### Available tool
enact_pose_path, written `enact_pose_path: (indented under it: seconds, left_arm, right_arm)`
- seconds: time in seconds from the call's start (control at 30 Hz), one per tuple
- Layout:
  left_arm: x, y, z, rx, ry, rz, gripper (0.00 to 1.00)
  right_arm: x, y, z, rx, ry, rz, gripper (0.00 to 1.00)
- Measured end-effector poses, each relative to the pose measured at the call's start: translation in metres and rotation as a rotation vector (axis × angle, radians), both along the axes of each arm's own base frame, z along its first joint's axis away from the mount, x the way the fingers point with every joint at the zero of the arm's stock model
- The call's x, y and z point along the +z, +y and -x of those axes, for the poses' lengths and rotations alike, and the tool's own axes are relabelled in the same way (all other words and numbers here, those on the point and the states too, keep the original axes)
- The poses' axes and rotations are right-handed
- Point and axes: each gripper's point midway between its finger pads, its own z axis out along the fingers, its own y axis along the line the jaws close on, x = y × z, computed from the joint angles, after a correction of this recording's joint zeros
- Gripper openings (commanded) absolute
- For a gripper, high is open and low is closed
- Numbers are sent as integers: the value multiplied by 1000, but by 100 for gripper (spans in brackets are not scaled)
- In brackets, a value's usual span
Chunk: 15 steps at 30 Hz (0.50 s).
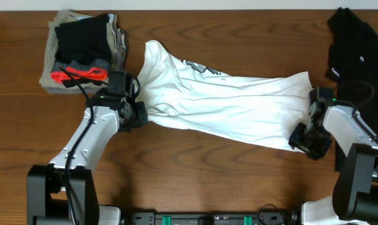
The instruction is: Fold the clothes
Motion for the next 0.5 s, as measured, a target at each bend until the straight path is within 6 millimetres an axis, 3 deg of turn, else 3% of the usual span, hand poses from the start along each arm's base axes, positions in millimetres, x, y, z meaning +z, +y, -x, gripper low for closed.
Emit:
enact_pose_path:
  seconds: [0.2, 0.37, 0.5]
  left_arm:
    - [0, 0, 0, 0, -1, 0, 6]
    - [0, 0, 0, 0, -2, 1, 6]
    - [0, 0, 0, 0, -2, 1, 6]
  right_arm:
    - [-4, -3, -2, -46, -45, 13, 42]
    - [-5, -14, -17, -105, -121, 41, 40]
    - [-4, -19, -27, -143, -167, 60, 32]
